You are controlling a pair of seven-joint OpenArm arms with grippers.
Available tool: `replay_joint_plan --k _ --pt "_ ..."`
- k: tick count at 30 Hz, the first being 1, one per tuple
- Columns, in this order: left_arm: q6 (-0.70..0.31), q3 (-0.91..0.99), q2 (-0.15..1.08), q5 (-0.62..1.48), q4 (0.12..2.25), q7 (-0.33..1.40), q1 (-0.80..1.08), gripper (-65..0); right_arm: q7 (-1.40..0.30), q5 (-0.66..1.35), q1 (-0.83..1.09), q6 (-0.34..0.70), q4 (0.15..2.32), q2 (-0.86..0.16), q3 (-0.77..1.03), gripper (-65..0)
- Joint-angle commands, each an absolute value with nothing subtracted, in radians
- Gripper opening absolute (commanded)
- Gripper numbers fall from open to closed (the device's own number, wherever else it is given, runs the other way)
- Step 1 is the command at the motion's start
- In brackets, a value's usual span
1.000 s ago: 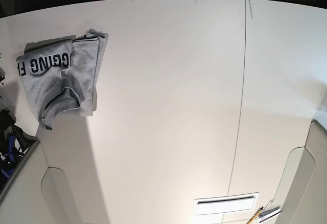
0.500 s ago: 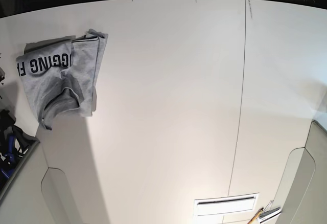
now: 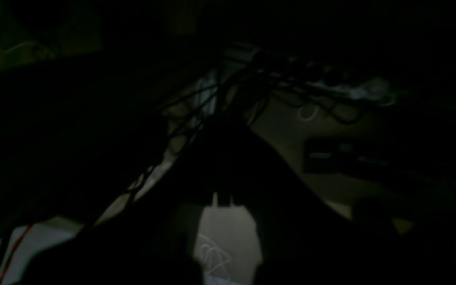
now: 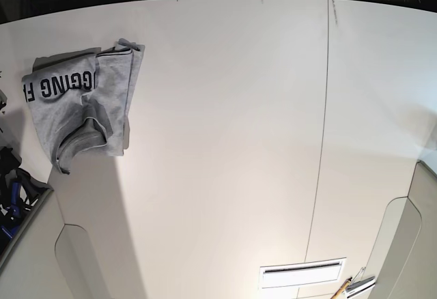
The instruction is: Fold the T-shirt properly
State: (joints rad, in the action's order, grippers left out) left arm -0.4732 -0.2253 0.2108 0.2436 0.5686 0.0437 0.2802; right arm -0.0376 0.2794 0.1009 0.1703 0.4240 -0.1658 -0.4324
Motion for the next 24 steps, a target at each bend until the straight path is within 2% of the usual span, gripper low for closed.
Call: replay_joint_plan --k 1,4,8,13,24 --pt "-0.443 -0.225 0.216 0.232 0.567 0.033 0.276 -65.0 -0.029 0.258 0.094 0.154 0.427 -0.165 -0.432 -65.0" --pt "-0.342 -0.225 0.216 0.21 0.567 0.034 0.247 -65.0 -0.037 0.224 0.089 0.115 0.427 -0.16 -0.432 -65.0" --pt "-0.272 -0.225 0.217 0.2 0.567 0.033 0.227 -65.0 -0.12 0.229 0.089 0.108 0.438 -0.16 -0.432 -65.0" --pt "-0.272 -0.225 0.216 0.201 0.567 0.033 0.228 -65.0 -0.216 0.299 0.089 0.108 0.461 -0.16 -0.432 -65.0" --pt "-0.273 -0.225 0.216 0.201 0.567 0.033 0.228 -65.0 -0.229 0.299 0.089 0.108 0.542 -0.16 -0.432 -65.0"
